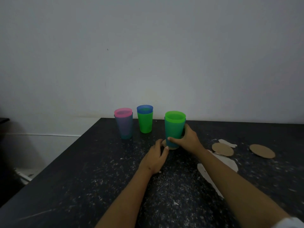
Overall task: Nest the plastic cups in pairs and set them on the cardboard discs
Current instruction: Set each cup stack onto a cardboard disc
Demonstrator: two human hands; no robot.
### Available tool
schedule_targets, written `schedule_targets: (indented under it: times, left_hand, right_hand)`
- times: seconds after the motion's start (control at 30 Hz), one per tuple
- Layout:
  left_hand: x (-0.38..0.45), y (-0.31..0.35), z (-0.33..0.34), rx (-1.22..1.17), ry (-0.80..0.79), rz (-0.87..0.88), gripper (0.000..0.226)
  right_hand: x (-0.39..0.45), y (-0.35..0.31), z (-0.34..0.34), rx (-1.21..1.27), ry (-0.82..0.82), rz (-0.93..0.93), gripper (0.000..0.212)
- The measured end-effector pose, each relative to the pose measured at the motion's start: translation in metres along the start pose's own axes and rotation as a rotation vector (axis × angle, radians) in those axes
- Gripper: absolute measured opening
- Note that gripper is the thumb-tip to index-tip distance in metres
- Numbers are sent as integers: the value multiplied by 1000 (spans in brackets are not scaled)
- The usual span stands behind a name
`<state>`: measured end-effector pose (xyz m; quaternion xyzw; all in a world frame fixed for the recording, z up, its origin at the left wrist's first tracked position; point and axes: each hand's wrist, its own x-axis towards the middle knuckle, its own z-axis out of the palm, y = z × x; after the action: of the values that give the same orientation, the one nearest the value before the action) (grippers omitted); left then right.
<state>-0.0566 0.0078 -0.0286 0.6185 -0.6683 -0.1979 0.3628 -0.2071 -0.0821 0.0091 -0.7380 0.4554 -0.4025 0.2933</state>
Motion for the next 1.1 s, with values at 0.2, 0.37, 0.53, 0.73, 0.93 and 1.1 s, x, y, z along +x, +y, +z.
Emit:
schedule_targets:
  times: [0.2,0.37,0.53,0.73,0.93,1.1]
  left_hand:
    - [2,-1,-1,5,4,9,46]
    - [1,2,-8,-51,123,27,41]
    - [-5,-12,-37,-7,434,74,31]
    - [2,-31,-88,194,619,-18,37]
    - [25,-50,-111,186,628,-258,83]
    - [43,-72,-111,-2,600,-327,116]
  right_hand:
    - [-2,6,7,-13,-18,26,84]
    - [-21,8,9,-27,153,-8,92]
    - [-51,6,6,-231,368,-284,55]
    - [-65,-22,33,-251,180,-454,47]
    - [-54,-46,71,-201,84,-522,40]
    - [-39,-51,94,-187,52,-519,38]
